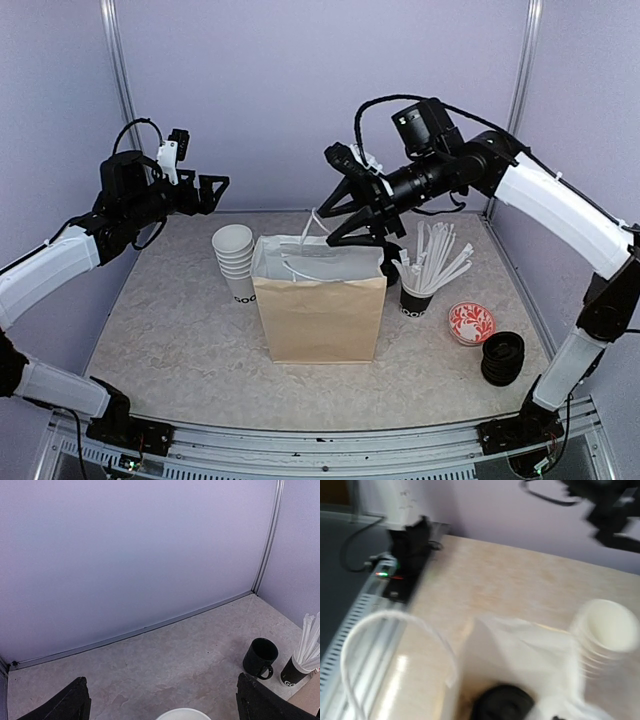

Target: Pack the takeout coffee

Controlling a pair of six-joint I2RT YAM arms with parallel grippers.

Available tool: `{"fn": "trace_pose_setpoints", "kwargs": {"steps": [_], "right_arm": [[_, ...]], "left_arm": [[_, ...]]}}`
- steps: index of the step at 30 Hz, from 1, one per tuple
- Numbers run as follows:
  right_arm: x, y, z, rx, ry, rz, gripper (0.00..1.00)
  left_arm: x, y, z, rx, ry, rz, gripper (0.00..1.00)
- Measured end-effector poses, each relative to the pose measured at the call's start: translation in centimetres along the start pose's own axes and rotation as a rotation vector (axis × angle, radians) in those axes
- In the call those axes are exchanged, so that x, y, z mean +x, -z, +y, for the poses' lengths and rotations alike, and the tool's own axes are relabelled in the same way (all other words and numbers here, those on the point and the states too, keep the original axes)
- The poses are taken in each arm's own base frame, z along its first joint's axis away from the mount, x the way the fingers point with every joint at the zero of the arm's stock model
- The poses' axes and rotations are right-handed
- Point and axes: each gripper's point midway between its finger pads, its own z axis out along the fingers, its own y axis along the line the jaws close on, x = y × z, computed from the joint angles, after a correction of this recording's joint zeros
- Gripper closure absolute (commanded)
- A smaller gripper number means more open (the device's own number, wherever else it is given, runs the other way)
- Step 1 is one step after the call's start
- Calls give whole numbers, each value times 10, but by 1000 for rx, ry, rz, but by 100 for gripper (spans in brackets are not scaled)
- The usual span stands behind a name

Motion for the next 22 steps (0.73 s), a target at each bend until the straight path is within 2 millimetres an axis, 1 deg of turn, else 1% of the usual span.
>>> {"fn": "trace_pose_setpoints", "kwargs": {"steps": [1,3,4,5,6,7,8,11,14,15,18,21,22], "right_arm": [[-1,8,-1,30,7,4,38],[-2,33,-7,116,23,7,36],[-1,46,-10,158,27,9,34],[1,63,-18,216,27,4,31],[6,82,-26,279,21,3,23],[13,101,-35,348,5,5,5],[20,117,-42,410,-11,11,1],[57,174,-70,681,-88,46,1],[90,215,-89,915,-163,93,1],[100,226,-95,986,-181,106,1],[127,243,-103,1120,-238,130,1],[143,261,-108,1202,-290,125,1],[147,271,-109,1236,-307,118,1]], "left_arm": [[0,0,0,0,0,0,1],[-1,1,0,-1,-1,-2,1],[-1,1,0,-2,-1,-2,1],[-1,2,0,-4,-1,-2,1],[-2,2,1,-8,-1,-1,1],[-2,3,2,-16,0,0,1],[-2,4,4,-24,1,2,1],[-1,5,12,-73,24,13,1],[0,7,22,-134,47,37,1],[-2,7,25,-149,53,44,1],[-8,6,29,-168,53,55,1],[-7,6,31,-184,48,63,1],[-6,7,32,-189,45,67,1]]}}
